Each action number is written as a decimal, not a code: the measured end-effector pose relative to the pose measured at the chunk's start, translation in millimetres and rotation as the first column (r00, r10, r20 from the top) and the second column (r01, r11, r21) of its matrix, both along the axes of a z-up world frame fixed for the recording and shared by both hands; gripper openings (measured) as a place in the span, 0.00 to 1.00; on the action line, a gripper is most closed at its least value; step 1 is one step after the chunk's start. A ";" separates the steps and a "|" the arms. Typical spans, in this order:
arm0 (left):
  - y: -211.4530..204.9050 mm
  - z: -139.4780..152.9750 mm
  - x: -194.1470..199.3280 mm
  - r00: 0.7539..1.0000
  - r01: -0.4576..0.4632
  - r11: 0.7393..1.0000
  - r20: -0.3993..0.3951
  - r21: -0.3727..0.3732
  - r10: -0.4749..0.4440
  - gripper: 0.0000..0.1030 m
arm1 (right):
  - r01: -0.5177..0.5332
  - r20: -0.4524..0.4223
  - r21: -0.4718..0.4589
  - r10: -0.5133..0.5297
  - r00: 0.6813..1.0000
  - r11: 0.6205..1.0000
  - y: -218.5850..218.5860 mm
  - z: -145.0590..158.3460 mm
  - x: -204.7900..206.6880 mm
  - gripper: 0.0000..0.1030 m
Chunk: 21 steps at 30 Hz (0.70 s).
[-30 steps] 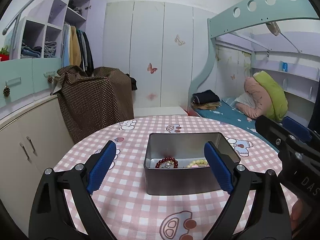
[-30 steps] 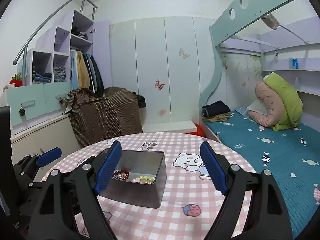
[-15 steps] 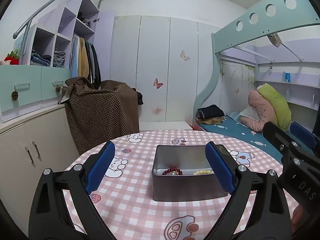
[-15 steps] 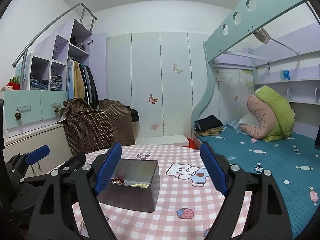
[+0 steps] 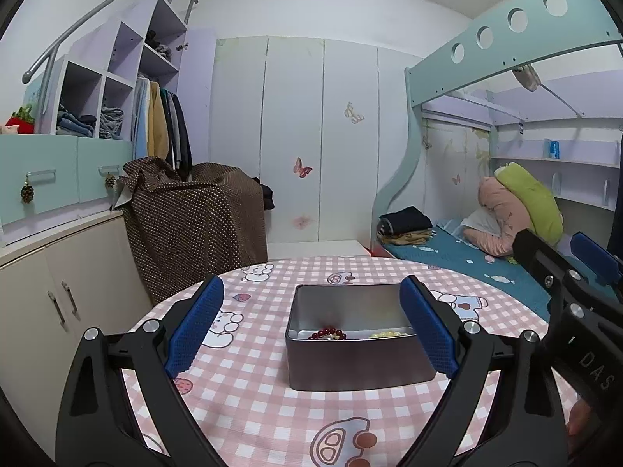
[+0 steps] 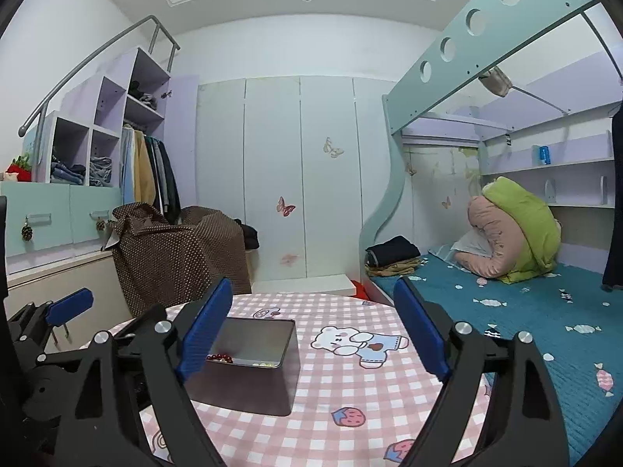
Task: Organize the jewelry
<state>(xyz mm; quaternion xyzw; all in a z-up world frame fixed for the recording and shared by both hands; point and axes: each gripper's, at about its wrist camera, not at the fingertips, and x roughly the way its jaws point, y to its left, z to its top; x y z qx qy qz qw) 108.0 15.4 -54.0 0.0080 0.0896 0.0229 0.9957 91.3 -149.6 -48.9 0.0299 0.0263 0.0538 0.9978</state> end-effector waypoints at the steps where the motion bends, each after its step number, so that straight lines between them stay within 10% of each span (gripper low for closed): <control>1: 2.0 -0.2 -0.7 1.000 -0.001 1.000 0.003 -0.002 0.001 0.89 | 0.004 0.001 0.000 -0.004 1.000 1.000 -0.1 0.0 -0.4 0.79; 21: 6.2 2.0 -5.3 1.000 -0.009 1.000 0.030 -0.012 0.009 0.89 | 0.038 0.010 0.011 -0.039 0.999 0.999 -1.0 0.7 -5.5 0.83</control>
